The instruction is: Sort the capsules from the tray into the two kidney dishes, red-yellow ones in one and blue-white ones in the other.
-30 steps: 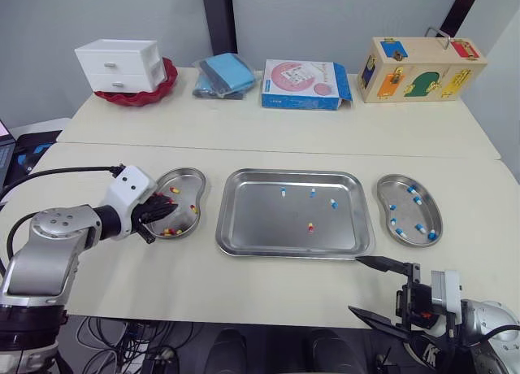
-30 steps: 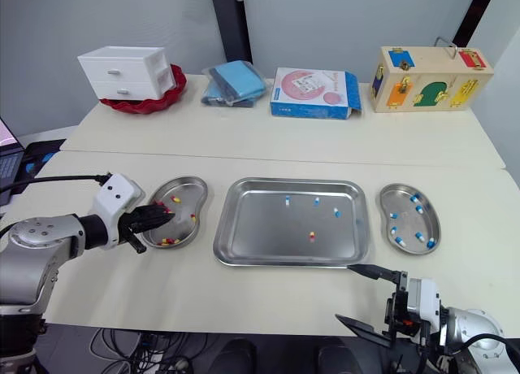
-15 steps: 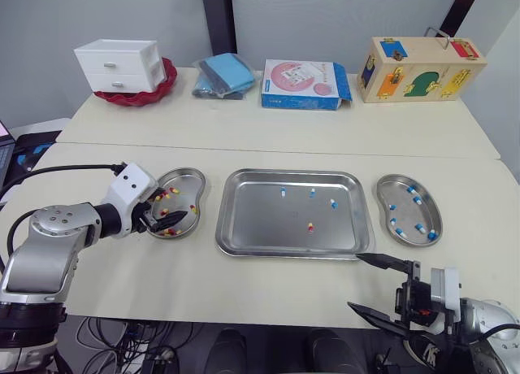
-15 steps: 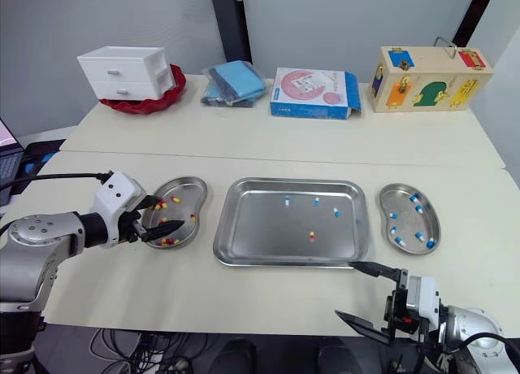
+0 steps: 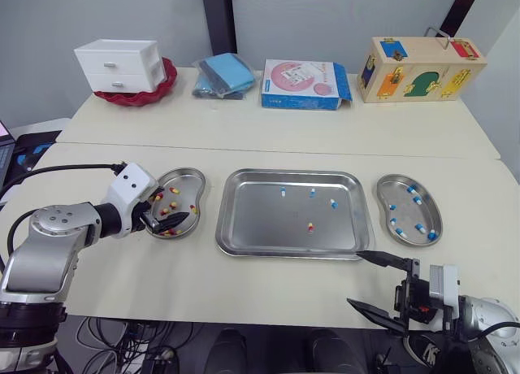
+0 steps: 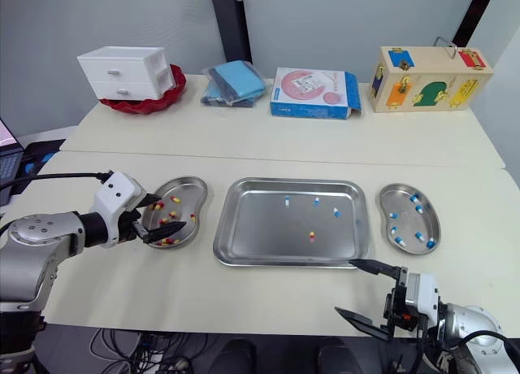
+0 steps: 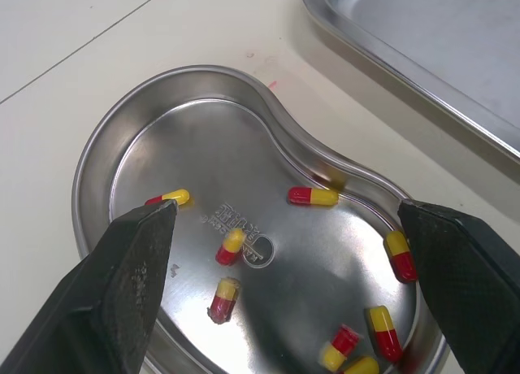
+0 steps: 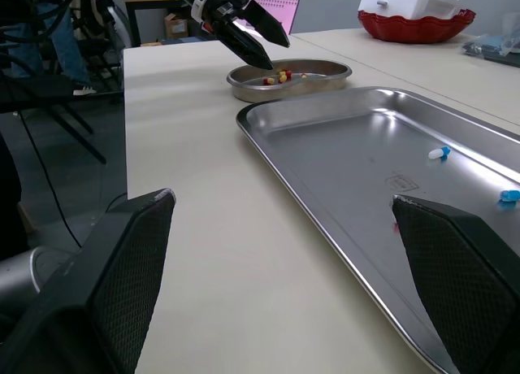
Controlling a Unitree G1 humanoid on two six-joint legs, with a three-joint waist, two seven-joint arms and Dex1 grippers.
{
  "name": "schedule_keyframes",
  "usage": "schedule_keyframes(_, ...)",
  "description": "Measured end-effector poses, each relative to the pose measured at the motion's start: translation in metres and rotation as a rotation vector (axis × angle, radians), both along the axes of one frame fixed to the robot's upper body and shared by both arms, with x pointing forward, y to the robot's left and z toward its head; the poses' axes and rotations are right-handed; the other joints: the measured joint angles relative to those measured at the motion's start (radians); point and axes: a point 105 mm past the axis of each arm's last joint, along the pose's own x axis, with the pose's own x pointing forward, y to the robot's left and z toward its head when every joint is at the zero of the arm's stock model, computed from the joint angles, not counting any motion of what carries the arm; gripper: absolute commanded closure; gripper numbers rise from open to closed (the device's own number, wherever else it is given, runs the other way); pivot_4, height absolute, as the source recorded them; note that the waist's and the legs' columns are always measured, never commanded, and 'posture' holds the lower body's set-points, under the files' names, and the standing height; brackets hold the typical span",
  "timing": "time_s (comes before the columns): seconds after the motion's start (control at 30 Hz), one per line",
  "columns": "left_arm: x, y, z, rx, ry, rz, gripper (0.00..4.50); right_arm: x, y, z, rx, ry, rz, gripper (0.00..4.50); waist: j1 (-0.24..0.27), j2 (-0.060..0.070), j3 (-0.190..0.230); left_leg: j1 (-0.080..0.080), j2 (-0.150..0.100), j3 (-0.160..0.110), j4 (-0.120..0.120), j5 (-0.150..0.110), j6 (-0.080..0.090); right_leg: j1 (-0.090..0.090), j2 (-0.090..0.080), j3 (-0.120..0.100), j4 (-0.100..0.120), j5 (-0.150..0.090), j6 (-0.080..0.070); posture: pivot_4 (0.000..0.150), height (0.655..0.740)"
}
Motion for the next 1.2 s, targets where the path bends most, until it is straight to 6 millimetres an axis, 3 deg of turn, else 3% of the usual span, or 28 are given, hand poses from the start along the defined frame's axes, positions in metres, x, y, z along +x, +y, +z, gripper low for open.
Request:
schedule_keyframes(0.37, -0.007, 0.004, 0.004, -0.062, 0.003, 0.007, 0.02, -0.005, -0.005, -0.001, -0.030, 0.046, -0.017, 0.00, -0.001, 0.000, 0.000, 0.000, 0.000, 0.000, 0.000, 0.000, 0.000, 0.000, 0.000, 0.000, 0.000, 0.000, 0.000, 0.150, 0.7400)
schedule_keyframes(0.73, -0.069, 0.077, 0.000, -0.054, 0.061, 0.161, 0.02, 0.002, -0.097, 0.021, -0.380, 0.376, -0.260, 0.00, -0.003, -0.001, 0.000, 0.001, 0.000, 0.003, -0.003, 0.000, 0.000, -0.001, -0.001, 0.002, -0.003, 0.000, 0.000, 0.150, 0.7400)
schedule_keyframes(0.9, -0.083, 0.105, -0.012, -0.049, 0.096, 0.225, 0.02, 0.008, -0.139, 0.027, -0.463, 0.451, -0.385, 0.00, -0.001, -0.003, 0.000, 0.000, 0.000, 0.003, -0.004, 0.000, 0.000, -0.001, -0.001, 0.001, -0.007, 0.000, 0.000, 0.150, 0.7400)
schedule_keyframes(1.2, -0.087, 0.115, -0.014, -0.024, 0.106, 0.239, 0.02, 0.016, -0.177, 0.031, -0.531, 0.486, -0.506, 0.00, -0.004, -0.003, 0.001, -0.001, 0.000, 0.004, -0.004, 0.000, 0.000, -0.001, -0.001, 0.002, -0.008, 0.000, 0.000, 0.150, 0.7400)
